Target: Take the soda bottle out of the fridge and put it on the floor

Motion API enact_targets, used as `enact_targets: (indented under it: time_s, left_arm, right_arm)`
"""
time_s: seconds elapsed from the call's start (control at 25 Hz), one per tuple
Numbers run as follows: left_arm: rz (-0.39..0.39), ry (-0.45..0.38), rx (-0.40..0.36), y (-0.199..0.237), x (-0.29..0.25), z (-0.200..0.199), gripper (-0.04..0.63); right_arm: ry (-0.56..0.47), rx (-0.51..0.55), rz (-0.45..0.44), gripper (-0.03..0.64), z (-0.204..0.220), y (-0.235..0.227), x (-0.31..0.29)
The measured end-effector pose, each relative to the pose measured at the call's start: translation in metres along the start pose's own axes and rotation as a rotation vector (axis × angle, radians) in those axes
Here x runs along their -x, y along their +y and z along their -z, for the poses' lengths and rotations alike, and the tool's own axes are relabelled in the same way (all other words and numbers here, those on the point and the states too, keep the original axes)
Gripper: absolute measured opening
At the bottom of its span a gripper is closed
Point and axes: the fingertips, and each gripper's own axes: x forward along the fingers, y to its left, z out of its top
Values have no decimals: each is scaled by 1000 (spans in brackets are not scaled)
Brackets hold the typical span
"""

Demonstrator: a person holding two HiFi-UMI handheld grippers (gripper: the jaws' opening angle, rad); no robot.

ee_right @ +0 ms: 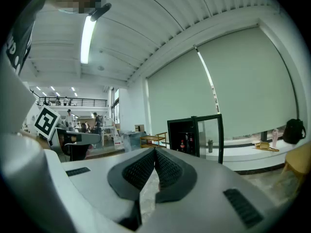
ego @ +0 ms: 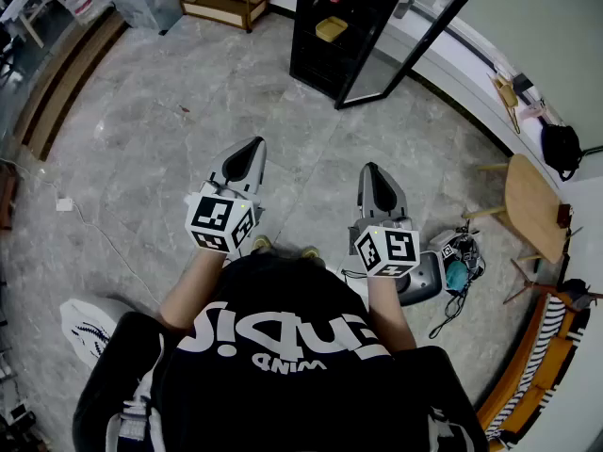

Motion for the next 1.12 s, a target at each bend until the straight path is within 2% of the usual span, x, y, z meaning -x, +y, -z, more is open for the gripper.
enact_targets:
  time_s: [0.4, 0.76, 1.12]
  left_arm:
    - [7, -3, 19, 9, 7, -2, 6]
    - [49, 13, 21, 46, 13, 5, 6]
    - [96, 24, 22, 61, -22, 11, 6]
  right_arm:
    - [12, -2, 0, 21, -2, 20, -3]
    - [-47, -13, -4, 21, -4, 47, -14]
    - [-60, -40, 91, 21, 0, 14, -39]
